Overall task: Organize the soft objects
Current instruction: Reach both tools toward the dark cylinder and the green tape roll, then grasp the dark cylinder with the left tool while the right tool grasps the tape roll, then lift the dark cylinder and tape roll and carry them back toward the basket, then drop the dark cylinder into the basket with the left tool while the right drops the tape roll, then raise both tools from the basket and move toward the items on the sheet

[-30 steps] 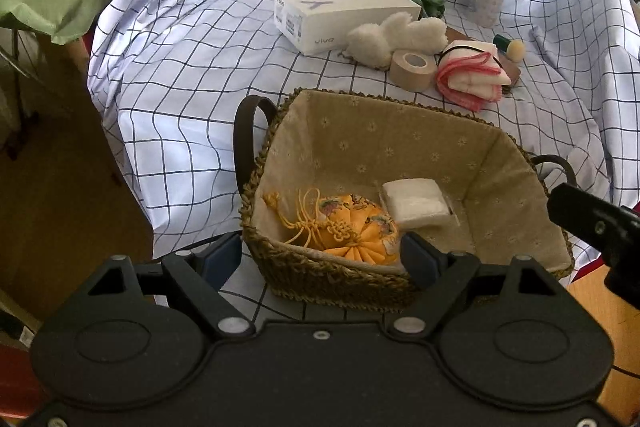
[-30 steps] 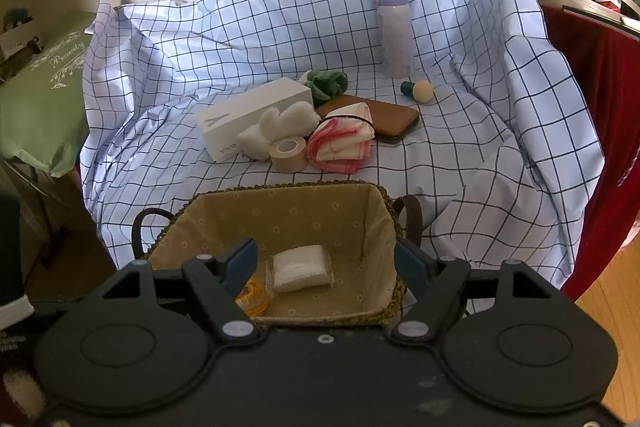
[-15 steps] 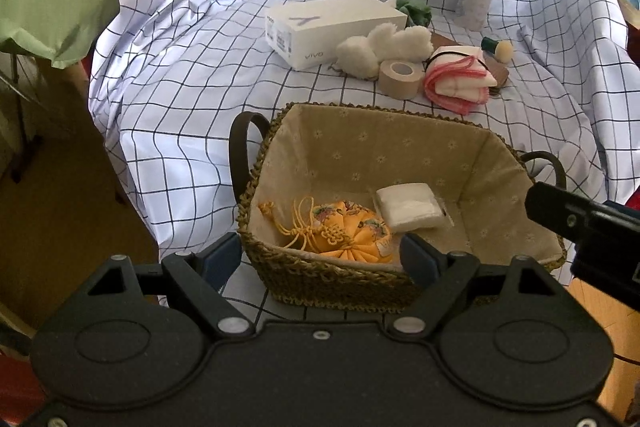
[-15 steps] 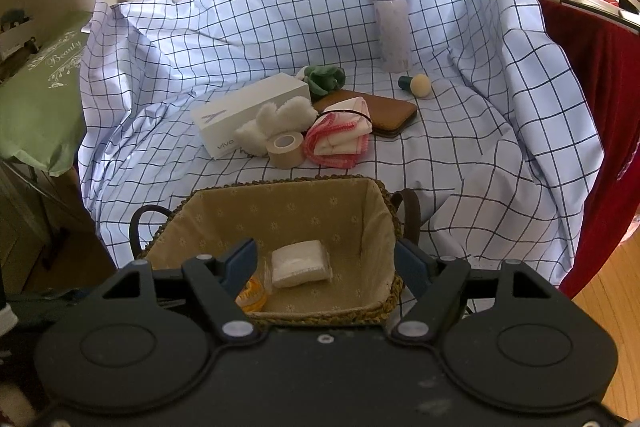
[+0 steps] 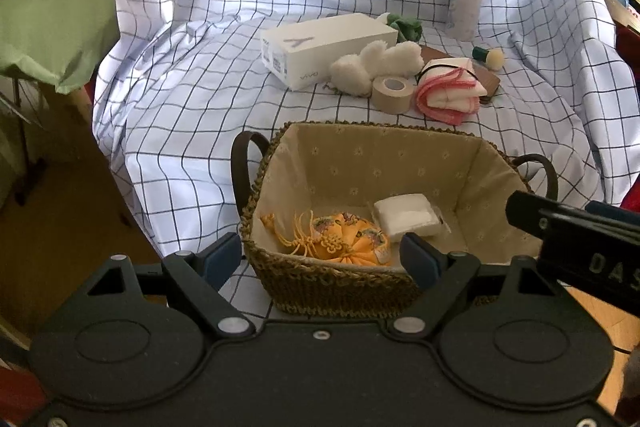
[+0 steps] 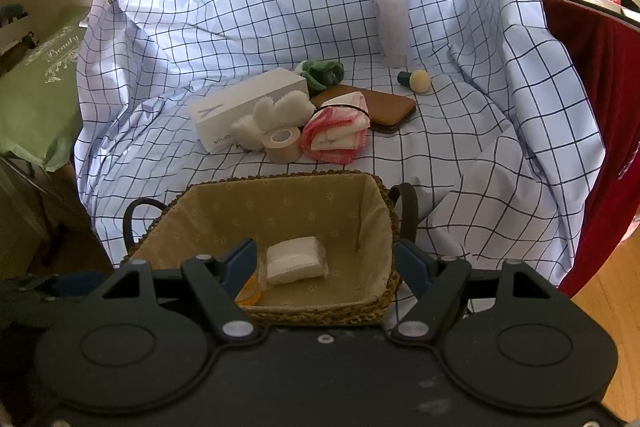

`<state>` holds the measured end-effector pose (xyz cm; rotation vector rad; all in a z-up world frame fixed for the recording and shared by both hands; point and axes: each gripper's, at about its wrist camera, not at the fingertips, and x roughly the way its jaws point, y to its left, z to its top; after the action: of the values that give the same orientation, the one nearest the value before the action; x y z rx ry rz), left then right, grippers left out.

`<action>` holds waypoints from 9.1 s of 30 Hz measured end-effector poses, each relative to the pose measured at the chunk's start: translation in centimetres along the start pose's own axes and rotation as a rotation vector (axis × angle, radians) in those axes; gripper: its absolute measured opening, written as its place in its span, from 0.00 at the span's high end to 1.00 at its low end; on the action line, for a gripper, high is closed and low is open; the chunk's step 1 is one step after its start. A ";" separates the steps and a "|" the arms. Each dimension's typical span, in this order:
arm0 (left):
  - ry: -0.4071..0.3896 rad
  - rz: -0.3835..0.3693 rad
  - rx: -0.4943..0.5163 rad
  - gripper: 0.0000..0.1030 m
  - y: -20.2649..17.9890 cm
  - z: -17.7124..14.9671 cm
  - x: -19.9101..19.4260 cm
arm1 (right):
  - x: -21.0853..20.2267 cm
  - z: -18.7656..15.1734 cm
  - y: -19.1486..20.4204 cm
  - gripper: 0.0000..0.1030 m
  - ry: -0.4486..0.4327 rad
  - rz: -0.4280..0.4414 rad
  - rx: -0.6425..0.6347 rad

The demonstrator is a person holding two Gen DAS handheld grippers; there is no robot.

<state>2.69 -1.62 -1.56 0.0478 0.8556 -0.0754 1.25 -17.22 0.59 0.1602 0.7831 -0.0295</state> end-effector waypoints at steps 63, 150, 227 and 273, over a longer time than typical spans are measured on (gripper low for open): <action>0.315 0.002 0.183 0.19 -0.8 32.5 32.9 | 33.7 32.0 -0.3 0.24 0.163 -0.044 -0.037; 0.338 -0.013 -0.560 0.34 7.2 33.7 35.3 | 41.5 30.8 -0.1 0.54 0.277 -0.077 -0.185; 0.047 -0.123 -0.090 0.33 1.2 2.6 1.7 | -2.8 -0.3 -1.4 0.54 -0.166 0.026 0.070; 0.009 -0.016 -0.039 0.23 1.6 0.5 0.1 | -1.7 -0.8 0.2 0.33 -0.124 -0.028 -0.028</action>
<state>3.30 -0.08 -1.27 0.0050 0.8659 -0.0741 -0.50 -16.98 1.27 0.1194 0.6619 -0.0539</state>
